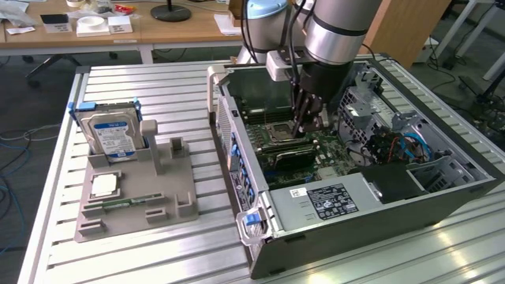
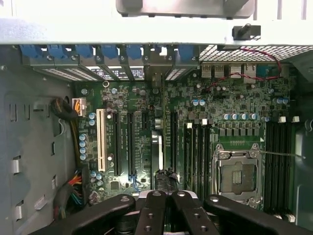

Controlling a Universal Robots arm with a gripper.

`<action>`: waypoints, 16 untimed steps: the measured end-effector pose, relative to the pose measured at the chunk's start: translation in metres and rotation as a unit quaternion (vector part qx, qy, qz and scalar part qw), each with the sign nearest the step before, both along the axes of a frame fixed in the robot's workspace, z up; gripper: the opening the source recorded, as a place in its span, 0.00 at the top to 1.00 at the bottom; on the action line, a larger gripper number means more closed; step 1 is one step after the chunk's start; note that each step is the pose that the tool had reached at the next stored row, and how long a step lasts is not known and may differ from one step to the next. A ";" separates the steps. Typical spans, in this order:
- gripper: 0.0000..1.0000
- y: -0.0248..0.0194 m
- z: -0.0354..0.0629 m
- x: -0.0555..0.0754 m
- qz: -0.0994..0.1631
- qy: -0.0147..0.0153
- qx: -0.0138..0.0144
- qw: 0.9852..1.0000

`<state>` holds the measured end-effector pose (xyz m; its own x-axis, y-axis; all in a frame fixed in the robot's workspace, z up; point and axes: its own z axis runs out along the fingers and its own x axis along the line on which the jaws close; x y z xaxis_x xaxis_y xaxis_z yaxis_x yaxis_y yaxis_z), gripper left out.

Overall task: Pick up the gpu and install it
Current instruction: 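Press down on the gpu until it lock into place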

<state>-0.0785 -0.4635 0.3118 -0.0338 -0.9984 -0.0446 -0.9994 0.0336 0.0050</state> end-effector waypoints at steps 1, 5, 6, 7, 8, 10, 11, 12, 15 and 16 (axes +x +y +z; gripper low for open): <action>0.89 0.0001 -0.0012 0.000 0.000 0.000 0.000 1.000; 0.89 0.0004 -0.0038 0.000 0.000 0.000 0.000 1.000; 0.89 0.0004 -0.0042 0.000 0.000 0.000 0.000 1.000; 0.89 0.0004 -0.0042 0.000 0.000 0.000 0.000 1.000; 0.89 0.0004 -0.0042 0.000 0.000 0.000 0.000 1.000; 0.89 0.0004 -0.0044 0.000 0.000 0.000 0.000 1.000; 0.89 0.0005 -0.0050 0.000 0.000 0.000 0.000 1.000; 0.89 0.0004 -0.0057 0.000 0.000 0.000 0.000 1.000; 0.89 0.0005 -0.0078 0.000 0.000 0.000 0.000 1.000; 0.89 0.0006 -0.0078 0.000 0.000 0.000 0.000 1.000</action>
<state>-0.0789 -0.4630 0.3039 -0.0338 -0.9984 -0.0445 -0.9994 0.0337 0.0050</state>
